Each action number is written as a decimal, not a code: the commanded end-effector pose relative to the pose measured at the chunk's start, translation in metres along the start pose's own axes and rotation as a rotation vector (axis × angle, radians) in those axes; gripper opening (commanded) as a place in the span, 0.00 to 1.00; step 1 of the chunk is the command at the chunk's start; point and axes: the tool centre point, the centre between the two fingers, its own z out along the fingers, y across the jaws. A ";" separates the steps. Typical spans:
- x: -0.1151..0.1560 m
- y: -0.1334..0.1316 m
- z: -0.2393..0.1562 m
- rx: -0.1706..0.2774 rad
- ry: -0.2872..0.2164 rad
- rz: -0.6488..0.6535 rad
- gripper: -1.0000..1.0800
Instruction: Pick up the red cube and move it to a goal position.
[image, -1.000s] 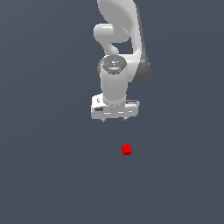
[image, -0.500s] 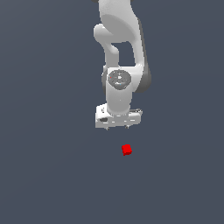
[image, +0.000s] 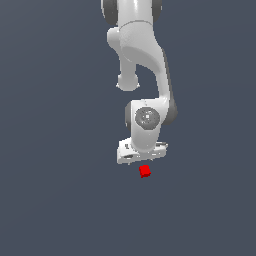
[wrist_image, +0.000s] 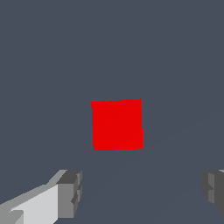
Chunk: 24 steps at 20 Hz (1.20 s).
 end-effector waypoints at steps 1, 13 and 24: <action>0.011 -0.005 0.013 -0.003 0.004 -0.013 0.96; 0.035 -0.016 0.043 -0.009 0.011 -0.044 0.96; 0.036 -0.016 0.043 -0.009 0.011 -0.044 0.00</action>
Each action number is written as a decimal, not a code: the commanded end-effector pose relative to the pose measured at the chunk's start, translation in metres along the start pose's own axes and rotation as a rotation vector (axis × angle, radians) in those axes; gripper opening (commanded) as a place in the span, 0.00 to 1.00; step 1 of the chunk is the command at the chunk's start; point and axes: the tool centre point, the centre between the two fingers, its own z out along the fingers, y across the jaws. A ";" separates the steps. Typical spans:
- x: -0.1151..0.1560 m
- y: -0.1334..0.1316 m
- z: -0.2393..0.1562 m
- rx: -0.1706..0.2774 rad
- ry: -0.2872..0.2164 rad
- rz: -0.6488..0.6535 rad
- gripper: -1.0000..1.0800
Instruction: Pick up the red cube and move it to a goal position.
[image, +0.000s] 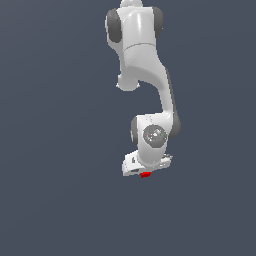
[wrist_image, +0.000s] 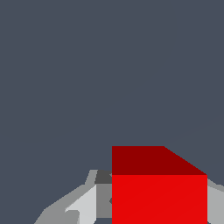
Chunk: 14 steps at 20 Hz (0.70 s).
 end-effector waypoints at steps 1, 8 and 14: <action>0.000 0.000 0.000 0.000 0.000 0.000 0.00; 0.000 0.000 -0.001 0.000 0.000 0.000 0.00; -0.005 0.000 -0.014 0.000 0.000 0.000 0.00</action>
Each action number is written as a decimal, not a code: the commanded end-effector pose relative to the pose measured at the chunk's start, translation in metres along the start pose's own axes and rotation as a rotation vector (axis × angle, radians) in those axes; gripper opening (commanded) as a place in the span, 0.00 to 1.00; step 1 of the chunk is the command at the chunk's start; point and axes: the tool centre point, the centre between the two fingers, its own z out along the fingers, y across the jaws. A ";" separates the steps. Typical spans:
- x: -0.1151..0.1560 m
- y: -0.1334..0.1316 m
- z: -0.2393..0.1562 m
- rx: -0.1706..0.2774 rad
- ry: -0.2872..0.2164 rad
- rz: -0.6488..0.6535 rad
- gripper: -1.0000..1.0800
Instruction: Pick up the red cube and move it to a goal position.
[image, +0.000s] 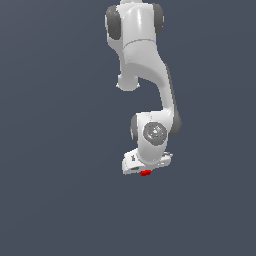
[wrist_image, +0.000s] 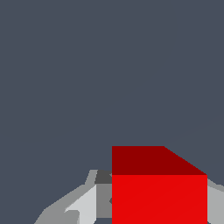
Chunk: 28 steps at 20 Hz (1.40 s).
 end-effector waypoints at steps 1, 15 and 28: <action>-0.002 0.000 -0.009 0.000 0.002 0.000 0.00; -0.036 -0.002 -0.116 -0.001 0.002 0.000 0.00; -0.080 -0.004 -0.261 -0.001 0.002 -0.001 0.00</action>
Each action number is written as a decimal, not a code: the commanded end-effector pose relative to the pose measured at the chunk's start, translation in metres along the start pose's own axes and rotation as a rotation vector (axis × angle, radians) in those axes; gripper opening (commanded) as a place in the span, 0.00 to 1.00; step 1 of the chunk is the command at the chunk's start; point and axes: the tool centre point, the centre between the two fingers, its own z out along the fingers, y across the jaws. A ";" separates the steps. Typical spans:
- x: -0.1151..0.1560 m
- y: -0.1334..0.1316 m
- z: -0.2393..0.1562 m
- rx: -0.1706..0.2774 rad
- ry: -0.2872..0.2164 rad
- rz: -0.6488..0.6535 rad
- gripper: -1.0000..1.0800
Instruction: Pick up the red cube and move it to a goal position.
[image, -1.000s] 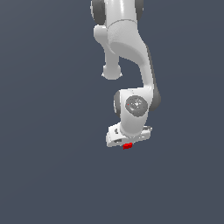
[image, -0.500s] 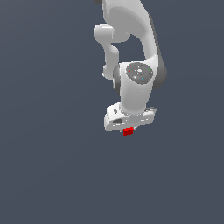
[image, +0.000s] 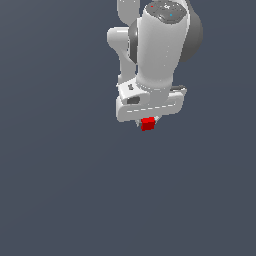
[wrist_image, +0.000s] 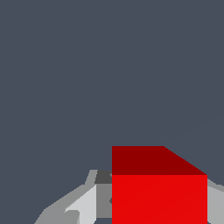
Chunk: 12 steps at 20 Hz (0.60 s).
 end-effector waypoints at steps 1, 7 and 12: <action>-0.008 -0.001 -0.027 0.000 0.000 0.000 0.00; -0.022 -0.001 -0.081 0.001 0.000 0.000 0.00; -0.029 -0.001 -0.110 0.001 0.000 0.000 0.00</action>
